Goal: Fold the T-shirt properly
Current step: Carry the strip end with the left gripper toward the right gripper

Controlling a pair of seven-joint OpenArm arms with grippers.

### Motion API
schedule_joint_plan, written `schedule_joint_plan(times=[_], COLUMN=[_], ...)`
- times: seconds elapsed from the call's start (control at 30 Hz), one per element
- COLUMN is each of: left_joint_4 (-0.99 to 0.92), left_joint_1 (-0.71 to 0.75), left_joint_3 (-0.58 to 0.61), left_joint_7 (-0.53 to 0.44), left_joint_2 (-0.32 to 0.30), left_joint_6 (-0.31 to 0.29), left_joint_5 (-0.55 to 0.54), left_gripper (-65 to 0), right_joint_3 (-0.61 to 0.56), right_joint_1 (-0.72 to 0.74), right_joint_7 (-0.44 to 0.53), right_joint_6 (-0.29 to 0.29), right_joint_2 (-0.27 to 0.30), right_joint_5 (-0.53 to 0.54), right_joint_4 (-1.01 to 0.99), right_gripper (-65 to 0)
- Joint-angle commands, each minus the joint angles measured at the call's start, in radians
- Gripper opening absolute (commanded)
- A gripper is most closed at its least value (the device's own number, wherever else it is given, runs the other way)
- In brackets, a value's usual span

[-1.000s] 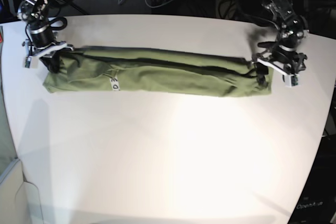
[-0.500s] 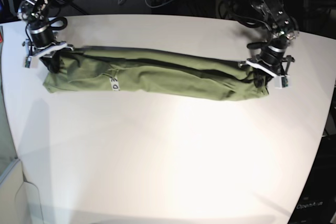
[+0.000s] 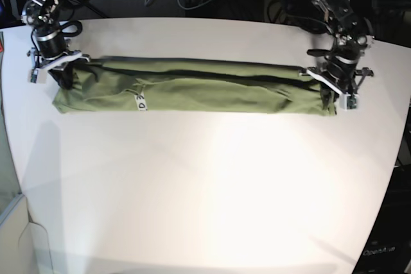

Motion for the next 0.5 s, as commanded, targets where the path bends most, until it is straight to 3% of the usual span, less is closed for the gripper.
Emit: schedule_joint_plan(times=[0.0,0.13,0.33,0.47], left_joint_4=[0.056,0.161,0.267,0.306], left_joint_1=[-0.017,-0.003,0.04,0.074], left_joint_3=[0.03,0.108,0.292,0.381], left_joint_7=[-0.039,-0.027,0.107,0.118], left_joint_2=[-0.004,-0.007,-0.005,-0.008], left_joint_6=[0.004,0.004,0.004,0.004], left_joint_5=[-0.021,-0.009,0.058,0.078], left_gripper=[-63.4,-63.4,-63.4,-63.5], right_joint_3=[0.001,0.001,-0.001,-0.001], right_joint_1=[-0.008,-0.008,-0.008,-0.008], right_joint_7=[-0.043,-0.043,-0.043,-0.043], right_joint_6=[-0.016,-0.016,-0.016,-0.016], right_joint_2=[0.006,0.006,0.006,0.006], right_joint_5=[-0.02,-0.02,-0.02,-0.02], right_joint_4=[0.004,0.005,0.005,0.005], right_gripper=[-64.1,-64.1,-64.1,-64.1])
